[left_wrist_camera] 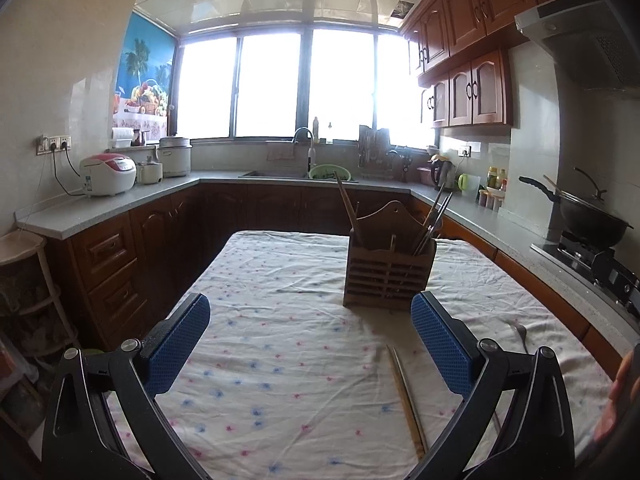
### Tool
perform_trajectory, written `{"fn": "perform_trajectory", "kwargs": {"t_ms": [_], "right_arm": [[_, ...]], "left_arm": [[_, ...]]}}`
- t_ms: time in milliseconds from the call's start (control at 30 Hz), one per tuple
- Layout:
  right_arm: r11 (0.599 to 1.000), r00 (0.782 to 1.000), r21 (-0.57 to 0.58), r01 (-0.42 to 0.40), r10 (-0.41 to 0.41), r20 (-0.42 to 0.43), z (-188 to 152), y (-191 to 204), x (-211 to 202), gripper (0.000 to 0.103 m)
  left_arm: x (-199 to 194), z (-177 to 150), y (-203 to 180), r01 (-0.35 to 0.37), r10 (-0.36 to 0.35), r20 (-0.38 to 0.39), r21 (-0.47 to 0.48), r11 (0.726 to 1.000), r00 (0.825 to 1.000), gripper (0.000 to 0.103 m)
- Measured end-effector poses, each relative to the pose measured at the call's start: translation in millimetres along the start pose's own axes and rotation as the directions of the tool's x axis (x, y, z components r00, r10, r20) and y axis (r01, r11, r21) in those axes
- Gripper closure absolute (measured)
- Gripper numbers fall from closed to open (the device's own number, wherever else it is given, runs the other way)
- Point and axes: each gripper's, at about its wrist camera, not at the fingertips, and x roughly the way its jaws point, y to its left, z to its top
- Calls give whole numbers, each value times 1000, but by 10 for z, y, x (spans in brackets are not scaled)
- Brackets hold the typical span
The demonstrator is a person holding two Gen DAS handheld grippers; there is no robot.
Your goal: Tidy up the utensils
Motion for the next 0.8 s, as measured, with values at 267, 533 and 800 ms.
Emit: {"fn": "perform_trajectory", "kwargs": {"t_ms": [267,533,800], "right_arm": [[999,999,-3,53,-53,0,-601,44,-53,0],[997,996,-9,73,-73,-54,-818,57,-85,0],[997,994,-23,76,-77,-79,-956,99,-145,0]], "left_arm": [[15,-441,-5,44,-45,-88,-16,999,995,0],[-68,-564,-178,5,3,-112,78,997,994,0],[-193,-617,-198,13,-4,-99,86,996,995,0]]}}
